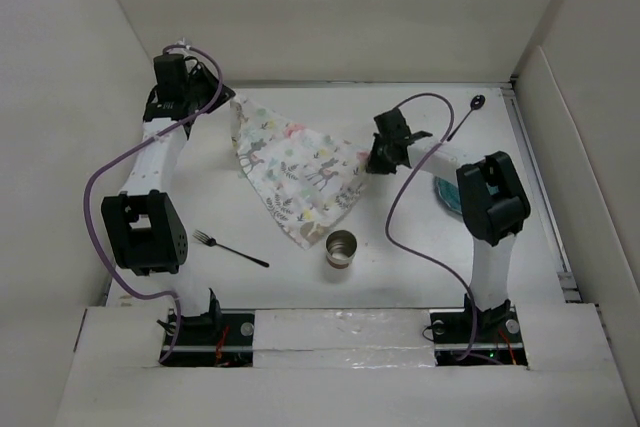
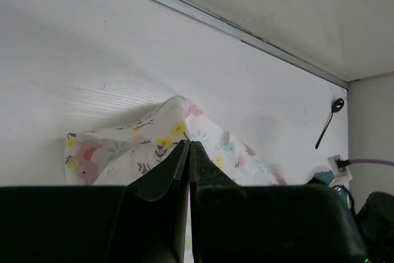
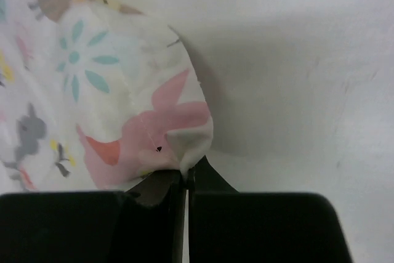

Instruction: Set the dinner table for one person

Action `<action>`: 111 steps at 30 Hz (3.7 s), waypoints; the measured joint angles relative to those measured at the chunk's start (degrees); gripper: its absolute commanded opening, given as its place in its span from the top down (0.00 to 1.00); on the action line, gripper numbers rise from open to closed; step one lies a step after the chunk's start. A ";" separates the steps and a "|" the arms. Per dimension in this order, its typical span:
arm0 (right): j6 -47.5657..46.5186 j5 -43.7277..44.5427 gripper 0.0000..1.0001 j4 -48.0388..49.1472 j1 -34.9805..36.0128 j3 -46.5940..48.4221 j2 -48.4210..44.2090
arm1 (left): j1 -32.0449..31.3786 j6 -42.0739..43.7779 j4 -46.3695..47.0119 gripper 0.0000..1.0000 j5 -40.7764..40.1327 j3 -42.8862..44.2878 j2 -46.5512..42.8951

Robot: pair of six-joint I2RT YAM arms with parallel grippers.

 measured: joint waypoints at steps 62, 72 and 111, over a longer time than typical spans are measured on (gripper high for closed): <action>3.13 1.73 0.50 -17.05 -10.95 1.36 -1.44 | -1.38 0.55 7.87 1.00 -2.03 -20.87 -9.88; 2.67 5.18 0.51 -24.52 -10.62 4.20 0.24 | -1.38 2.36 6.62 1.00 -5.49 -20.92 -13.05; -5.86 2.78 1.00 -25.70 -11.15 34.23 -35.71 | -0.31 -0.63 -2.36 1.00 -3.72 10.16 -15.91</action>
